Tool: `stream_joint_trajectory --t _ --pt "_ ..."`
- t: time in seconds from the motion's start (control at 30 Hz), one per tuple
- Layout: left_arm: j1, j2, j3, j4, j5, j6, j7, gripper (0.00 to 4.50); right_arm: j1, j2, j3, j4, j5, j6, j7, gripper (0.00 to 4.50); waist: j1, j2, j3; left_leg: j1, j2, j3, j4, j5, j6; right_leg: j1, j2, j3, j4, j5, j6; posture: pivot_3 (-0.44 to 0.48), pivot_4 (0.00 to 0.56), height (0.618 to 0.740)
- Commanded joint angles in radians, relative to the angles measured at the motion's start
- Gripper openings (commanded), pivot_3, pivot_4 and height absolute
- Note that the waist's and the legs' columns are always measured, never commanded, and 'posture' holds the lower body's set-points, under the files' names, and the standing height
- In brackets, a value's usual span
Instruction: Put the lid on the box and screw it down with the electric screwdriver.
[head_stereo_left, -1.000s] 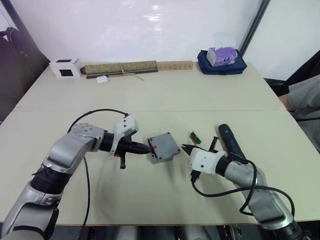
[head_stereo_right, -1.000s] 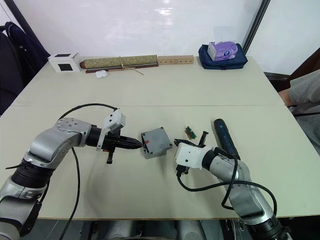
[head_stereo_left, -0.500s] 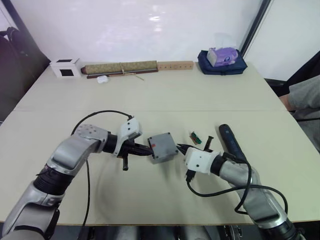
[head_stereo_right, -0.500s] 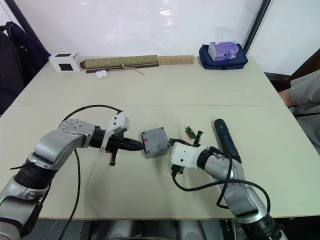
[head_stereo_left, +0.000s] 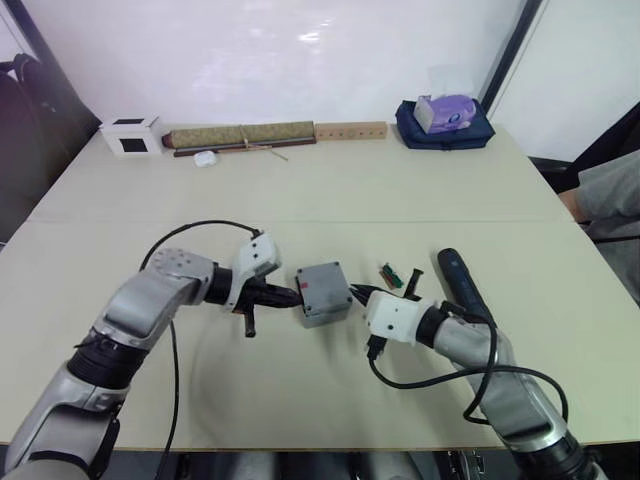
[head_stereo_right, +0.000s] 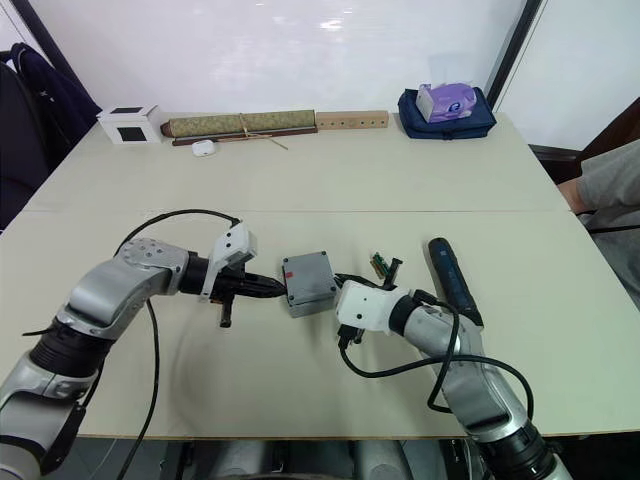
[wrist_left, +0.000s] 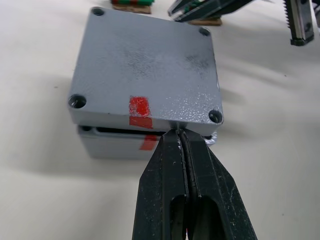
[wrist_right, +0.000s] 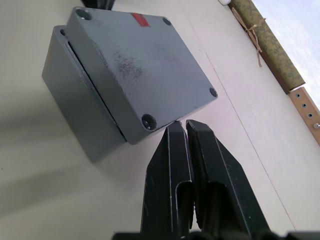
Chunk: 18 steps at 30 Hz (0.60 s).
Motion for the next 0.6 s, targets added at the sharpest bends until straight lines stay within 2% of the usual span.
stream_joint_trajectory --t 0.03,0.6 --pt "-0.015 0.000 0.031 -0.027 -0.029 0.001 -0.006 0.00 -0.007 0.006 0.018 -0.026 0.008 -0.017 0.003 0.10 0.000 0.000 0.000 0.000 0.000 0.000 0.000 0.000 0.000 0.000 0.000 0.000 0.000 0.000 0.000 0.000 0.150 0.740" --pt "0.006 0.019 -0.008 -0.024 0.013 -0.039 -0.024 0.00 0.002 -0.006 0.020 -0.030 0.008 -0.021 0.008 0.10 0.000 0.000 0.000 0.000 0.000 0.000 0.000 0.000 0.000 0.000 0.000 0.000 0.000 0.000 0.000 0.000 0.150 0.740"
